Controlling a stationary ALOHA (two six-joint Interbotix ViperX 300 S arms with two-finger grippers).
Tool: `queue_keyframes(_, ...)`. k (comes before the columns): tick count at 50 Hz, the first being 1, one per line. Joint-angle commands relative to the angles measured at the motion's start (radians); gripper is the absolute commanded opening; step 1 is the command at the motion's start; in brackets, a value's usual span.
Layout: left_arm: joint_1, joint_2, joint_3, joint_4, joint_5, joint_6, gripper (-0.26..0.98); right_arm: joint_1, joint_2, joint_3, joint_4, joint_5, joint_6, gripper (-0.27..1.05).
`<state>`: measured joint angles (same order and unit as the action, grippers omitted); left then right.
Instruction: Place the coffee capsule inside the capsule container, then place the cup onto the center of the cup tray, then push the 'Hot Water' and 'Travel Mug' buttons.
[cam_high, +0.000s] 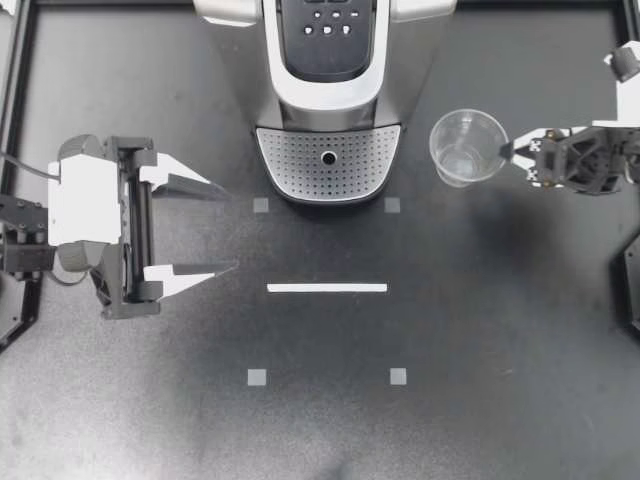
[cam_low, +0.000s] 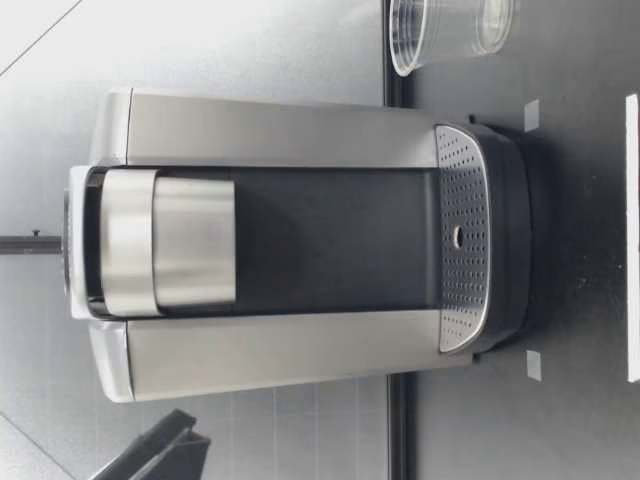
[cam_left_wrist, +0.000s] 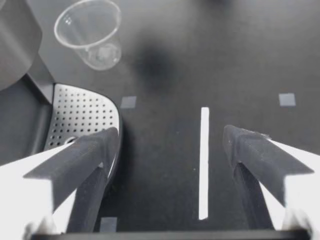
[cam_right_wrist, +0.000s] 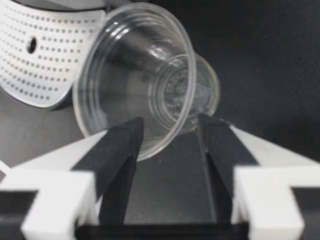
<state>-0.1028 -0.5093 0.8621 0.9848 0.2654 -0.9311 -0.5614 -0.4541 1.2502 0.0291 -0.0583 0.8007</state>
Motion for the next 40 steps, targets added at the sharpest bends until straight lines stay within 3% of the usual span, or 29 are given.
queue_keyframes(1,0.003,-0.005,-0.011,0.002,-0.009,-0.002,0.78,-0.008,0.012,-0.025,-0.002,-0.002,-0.002,0.52)
queue_keyframes(25,0.003,-0.005,-0.005,0.003,-0.015,-0.002,0.78,-0.006,0.072,-0.051,-0.002,0.011,-0.002,0.51)
queue_keyframes(40,0.003,-0.005,0.002,0.002,-0.015,-0.002,0.78,-0.006,0.060,-0.069,-0.002,0.055,-0.005,0.33)
